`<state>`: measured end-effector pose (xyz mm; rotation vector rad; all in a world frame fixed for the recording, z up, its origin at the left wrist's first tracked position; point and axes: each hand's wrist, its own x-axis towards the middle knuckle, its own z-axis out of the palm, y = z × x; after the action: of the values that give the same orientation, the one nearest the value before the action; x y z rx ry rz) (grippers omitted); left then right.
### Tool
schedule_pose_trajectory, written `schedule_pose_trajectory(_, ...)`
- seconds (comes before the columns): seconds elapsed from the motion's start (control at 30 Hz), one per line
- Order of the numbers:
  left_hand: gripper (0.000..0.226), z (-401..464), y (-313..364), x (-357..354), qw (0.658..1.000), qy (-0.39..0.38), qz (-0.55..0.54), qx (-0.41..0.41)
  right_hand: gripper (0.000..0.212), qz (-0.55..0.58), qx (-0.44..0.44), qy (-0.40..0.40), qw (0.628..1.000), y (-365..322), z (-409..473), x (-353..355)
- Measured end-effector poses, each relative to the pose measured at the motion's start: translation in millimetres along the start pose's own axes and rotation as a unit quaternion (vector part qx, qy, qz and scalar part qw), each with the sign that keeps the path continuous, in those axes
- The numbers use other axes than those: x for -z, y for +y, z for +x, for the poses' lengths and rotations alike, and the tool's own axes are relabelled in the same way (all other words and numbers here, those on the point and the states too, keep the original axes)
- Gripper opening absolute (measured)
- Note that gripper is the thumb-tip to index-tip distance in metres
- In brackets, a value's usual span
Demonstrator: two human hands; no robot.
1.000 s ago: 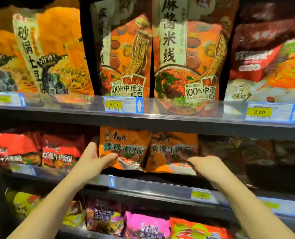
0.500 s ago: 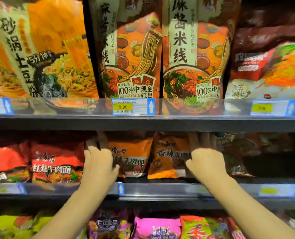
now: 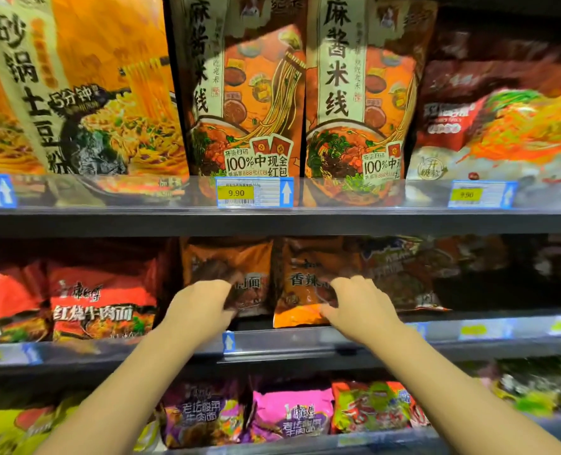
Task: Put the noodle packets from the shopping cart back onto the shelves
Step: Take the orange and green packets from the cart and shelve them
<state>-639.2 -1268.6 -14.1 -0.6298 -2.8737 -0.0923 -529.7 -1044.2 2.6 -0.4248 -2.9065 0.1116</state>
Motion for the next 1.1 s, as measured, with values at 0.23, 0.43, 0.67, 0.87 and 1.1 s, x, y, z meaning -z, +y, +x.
schedule_pose_trajectory(0.23, 0.064, -22.9, 3.2, 17.4, 1.000, 0.002, -0.007, -0.025, 0.067, 0.034, 0.015, 0.012, 0.999, 20.3, -5.8, 6.4)
schedule_pose_trajectory(0.43, 0.080, -55.2, 26.4, 35.2, 0.997, 0.012, -0.027, -0.070, 0.085, 0.037, 0.029, 0.022, 0.999, 56.7, -28.6, 17.7)
schedule_pose_trajectory(0.67, 0.088, -88.6, 83.2, 44.4, 0.995, -0.023, -0.052, -0.080, 0.085, 0.034, 0.027, 0.018, 0.999, 119.9, -65.1, 29.9)
schedule_pose_trajectory(0.87, 0.083, -111.7, 174.5, 41.0, 0.990, -0.047, -0.055, -0.121, 0.088, 0.045, -0.003, 0.009, 0.999, 197.1, -110.7, 39.0)
schedule_pose_trajectory(1.1, 0.089, -119.0, 308.7, 33.5, 0.982, -0.074, -0.009, -0.173, 0.091, 0.014, -0.087, 0.012, 0.996, 318.5, -175.4, 51.0)
